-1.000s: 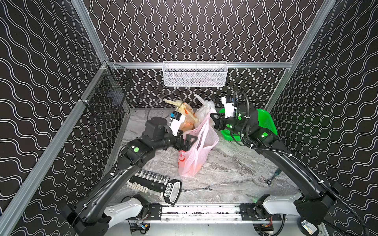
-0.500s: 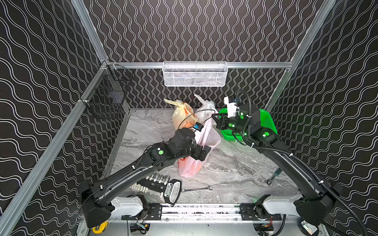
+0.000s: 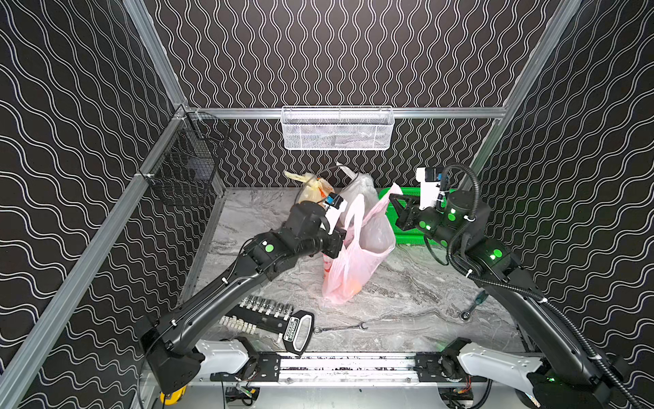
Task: Place the oranges into plastic bags & tie knots
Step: Adjust the plastic bag at the center of the board.
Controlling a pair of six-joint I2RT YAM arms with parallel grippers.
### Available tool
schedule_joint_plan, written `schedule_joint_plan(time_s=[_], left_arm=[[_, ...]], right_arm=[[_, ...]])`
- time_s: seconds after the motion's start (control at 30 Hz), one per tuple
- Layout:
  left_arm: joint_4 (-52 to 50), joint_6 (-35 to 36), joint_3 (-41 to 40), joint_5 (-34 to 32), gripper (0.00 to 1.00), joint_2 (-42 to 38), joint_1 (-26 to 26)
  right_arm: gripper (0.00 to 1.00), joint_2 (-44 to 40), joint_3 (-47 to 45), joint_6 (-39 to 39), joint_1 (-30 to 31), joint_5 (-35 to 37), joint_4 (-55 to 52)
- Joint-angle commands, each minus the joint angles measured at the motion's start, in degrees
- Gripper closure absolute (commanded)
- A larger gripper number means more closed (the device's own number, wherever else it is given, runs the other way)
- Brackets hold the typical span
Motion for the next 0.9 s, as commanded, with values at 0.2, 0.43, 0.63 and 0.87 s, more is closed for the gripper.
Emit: schedule_joint_plan(time_s=[0.2,0.43,0.63,0.87], left_arm=[[1.5,3.6,8.8,18.2,1.00,7.0,14.6],[2.7,3.0,10.1,22.9,1.00,10.3,20.6],[7.6,0.3,1.8,24.8,1.00,9.0,22.6],[7.6,0.1,0.4,25.9,1.00,7.8,26.3]], right_arm=[[1.00,-1.9,0.9,-1.7,0.2,-19.2,2.0],[0.99,0.0,-0.4,-0.5,1.2,-19.9,2.5],[0.84,4.8,0.2,-2.8,1.1,-13.0,-2.8],[0.00,-1.0,-2.7,-6.3,1.2,-15.4,2.4]])
